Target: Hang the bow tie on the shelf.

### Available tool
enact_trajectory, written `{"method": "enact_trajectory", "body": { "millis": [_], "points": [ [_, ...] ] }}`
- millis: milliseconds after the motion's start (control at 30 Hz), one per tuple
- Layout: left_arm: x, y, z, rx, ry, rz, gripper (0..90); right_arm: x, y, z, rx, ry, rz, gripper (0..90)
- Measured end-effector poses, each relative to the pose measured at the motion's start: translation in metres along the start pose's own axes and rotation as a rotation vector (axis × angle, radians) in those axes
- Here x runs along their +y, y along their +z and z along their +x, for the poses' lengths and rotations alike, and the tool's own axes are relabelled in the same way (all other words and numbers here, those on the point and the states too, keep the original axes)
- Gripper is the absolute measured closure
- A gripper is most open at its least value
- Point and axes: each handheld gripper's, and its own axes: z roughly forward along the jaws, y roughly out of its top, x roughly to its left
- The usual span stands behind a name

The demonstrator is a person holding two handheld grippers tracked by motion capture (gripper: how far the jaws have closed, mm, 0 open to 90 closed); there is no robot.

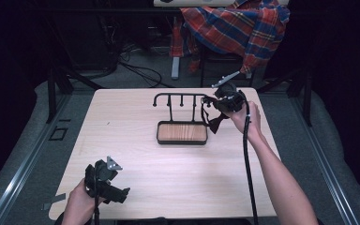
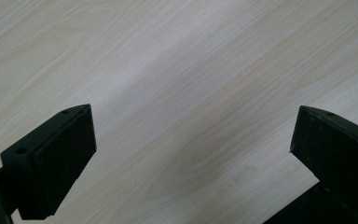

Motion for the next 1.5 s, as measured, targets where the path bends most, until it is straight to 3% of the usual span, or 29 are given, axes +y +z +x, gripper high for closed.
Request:
{"method": "enact_trajectory", "body": {
  "millis": [867, 1167, 1500],
  "points": [
    [0.000, 0.000, 0.000, 0.000, 0.003, 0.003, 0.1, -0.005, 0.030, -0.012, 0.008, 0.092, 0.020, 88.6],
    [0.000, 0.000, 0.000, 0.001, 0.004, 0.002, 0.1, -0.012, 0.042, -0.015, 0.061, 0.143, 0.045, 86.2],
    [0.000, 0.000, -0.001, 0.002, 0.005, 0.002, 0.1, -0.018, 0.049, -0.015, 0.104, 0.160, 0.071, 79.2]
  ]
}}
